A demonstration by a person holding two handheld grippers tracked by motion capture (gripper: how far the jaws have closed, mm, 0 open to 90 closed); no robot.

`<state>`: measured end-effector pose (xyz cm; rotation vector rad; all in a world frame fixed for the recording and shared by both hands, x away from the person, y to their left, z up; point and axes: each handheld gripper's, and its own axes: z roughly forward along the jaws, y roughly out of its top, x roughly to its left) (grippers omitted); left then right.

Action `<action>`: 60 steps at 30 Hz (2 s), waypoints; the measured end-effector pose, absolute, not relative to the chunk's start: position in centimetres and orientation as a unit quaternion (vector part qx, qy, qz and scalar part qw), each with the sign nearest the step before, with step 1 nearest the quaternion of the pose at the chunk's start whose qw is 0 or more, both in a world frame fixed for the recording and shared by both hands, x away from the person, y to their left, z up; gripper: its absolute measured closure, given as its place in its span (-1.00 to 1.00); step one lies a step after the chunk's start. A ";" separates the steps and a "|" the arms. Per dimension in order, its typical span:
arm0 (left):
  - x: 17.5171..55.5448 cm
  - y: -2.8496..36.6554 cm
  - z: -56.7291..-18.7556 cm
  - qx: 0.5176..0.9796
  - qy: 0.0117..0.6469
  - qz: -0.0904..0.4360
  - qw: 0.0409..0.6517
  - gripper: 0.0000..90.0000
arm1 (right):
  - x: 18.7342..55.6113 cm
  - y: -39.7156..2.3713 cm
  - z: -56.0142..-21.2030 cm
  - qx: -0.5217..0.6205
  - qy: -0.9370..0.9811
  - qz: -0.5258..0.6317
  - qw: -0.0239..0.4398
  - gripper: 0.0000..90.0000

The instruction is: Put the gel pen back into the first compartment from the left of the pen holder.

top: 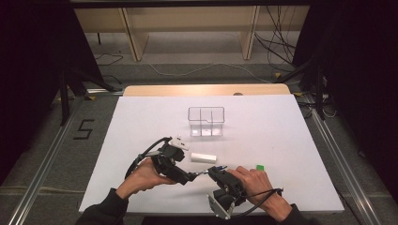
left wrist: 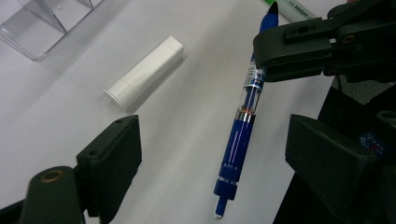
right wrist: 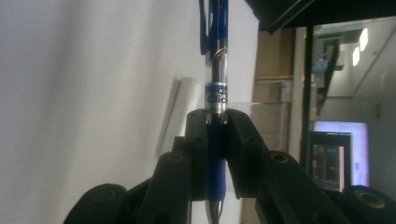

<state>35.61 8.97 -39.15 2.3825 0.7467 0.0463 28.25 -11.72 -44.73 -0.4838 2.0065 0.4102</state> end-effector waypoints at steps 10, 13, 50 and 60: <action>36.0 7.8 -39.3 0.922 0.261 -0.005 0.286 -0.51 | 28.0 -11.5 -45.0 -0.216 0.811 0.161 0.519 0.78; 36.3 7.3 -39.4 0.927 0.252 -0.013 0.276 -0.44 | 28.0 -11.5 -45.0 -0.224 0.806 0.161 0.523 0.78; 37.3 5.2 -40.2 0.952 0.194 -0.077 0.225 0.47 | 27.4 -11.2 -45.7 -0.274 0.784 0.142 0.539 0.78; 37.4 5.2 -40.5 0.950 0.195 -0.086 0.227 0.60 | 27.3 -11.2 -45.8 -0.279 0.783 0.141 0.537 0.78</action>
